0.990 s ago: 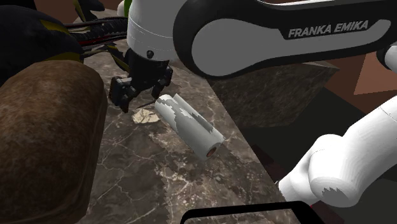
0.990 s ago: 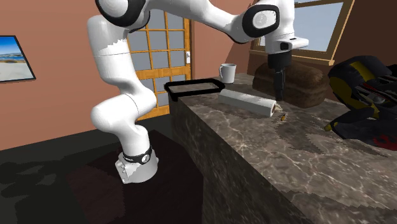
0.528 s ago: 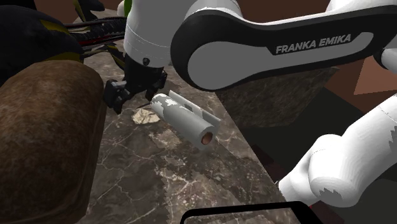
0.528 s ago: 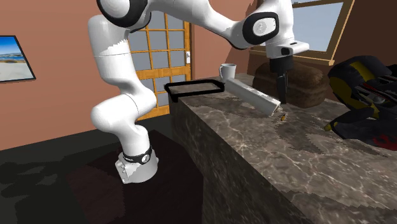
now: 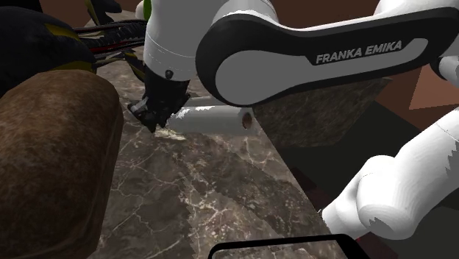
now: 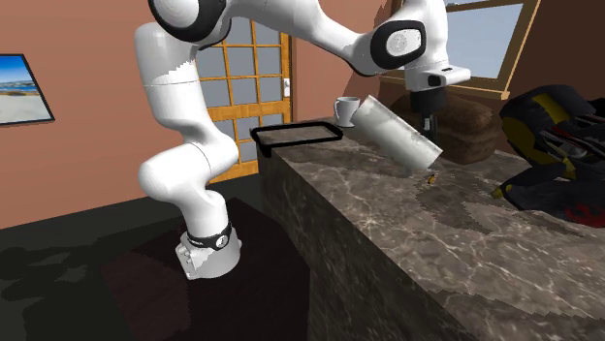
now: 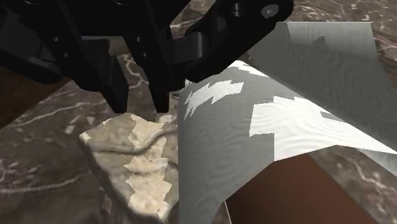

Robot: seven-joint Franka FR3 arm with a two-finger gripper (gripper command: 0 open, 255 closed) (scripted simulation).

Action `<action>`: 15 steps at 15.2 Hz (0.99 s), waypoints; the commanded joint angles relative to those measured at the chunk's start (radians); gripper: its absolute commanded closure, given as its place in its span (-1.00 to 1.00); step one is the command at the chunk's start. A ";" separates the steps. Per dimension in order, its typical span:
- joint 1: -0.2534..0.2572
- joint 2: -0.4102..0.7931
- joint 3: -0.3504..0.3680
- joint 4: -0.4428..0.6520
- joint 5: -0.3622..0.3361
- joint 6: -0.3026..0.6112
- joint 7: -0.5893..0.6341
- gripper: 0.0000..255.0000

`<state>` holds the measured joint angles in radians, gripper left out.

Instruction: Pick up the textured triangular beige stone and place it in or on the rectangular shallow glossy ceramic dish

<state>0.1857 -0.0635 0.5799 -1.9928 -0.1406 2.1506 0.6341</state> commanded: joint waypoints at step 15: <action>0.013 -0.053 0.003 0.021 0.086 -0.244 -0.002 -1.00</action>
<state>0.1984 -0.1167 0.5826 -1.9637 -0.0573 1.9063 0.6305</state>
